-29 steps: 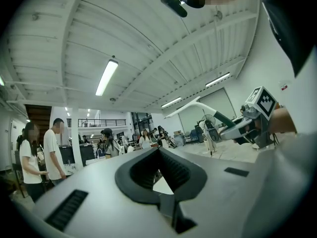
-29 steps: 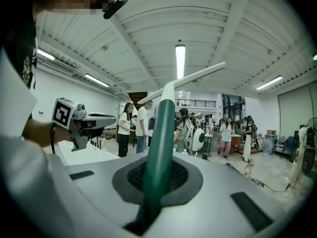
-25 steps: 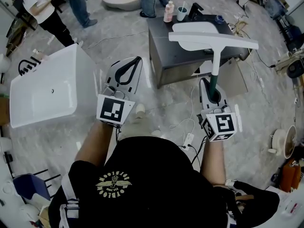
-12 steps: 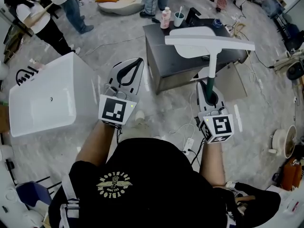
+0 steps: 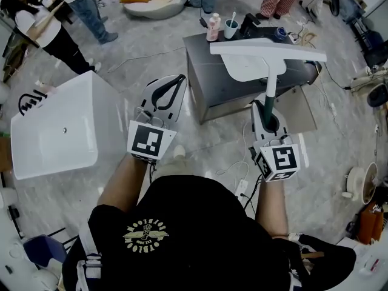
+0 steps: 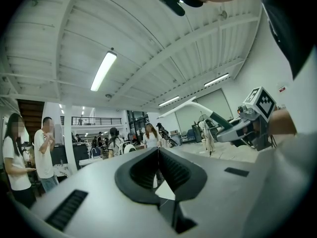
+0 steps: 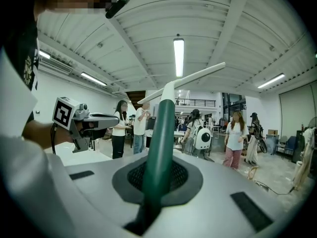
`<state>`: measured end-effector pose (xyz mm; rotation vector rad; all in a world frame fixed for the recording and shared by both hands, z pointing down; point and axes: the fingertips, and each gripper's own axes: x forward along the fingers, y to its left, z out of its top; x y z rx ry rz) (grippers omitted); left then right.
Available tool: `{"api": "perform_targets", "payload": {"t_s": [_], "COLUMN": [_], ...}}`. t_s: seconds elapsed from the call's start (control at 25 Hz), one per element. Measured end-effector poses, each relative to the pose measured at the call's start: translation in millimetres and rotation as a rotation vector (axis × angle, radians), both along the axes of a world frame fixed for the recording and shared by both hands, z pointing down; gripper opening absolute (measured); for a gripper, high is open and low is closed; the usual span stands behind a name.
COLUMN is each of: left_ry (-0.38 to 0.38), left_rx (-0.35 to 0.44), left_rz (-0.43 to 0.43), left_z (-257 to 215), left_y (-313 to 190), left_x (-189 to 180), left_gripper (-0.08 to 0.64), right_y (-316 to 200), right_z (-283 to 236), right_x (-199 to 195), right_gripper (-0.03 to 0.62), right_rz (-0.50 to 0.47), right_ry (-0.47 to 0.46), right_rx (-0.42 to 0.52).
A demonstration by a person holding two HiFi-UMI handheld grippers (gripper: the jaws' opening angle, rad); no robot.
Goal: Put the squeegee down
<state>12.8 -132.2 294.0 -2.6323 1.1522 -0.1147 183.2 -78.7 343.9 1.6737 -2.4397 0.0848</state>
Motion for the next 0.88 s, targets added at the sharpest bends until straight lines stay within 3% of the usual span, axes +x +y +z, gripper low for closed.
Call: {"api": "perform_targets", "payload": {"t_s": [0.88], "left_ry": [-0.103], "left_rx": [0.036], "left_rz": [0.048], "left_z": [21.6], "left_y": [-108.6], "left_x": [-12.4], "left_gripper": [0.024], "right_y": [-106.1], "right_z": [11.7], "right_x": [-29.1], "right_gripper": [0.028], "right_rz": [0.042], "right_ry": [0.018], "right_rx": [-0.039]}}
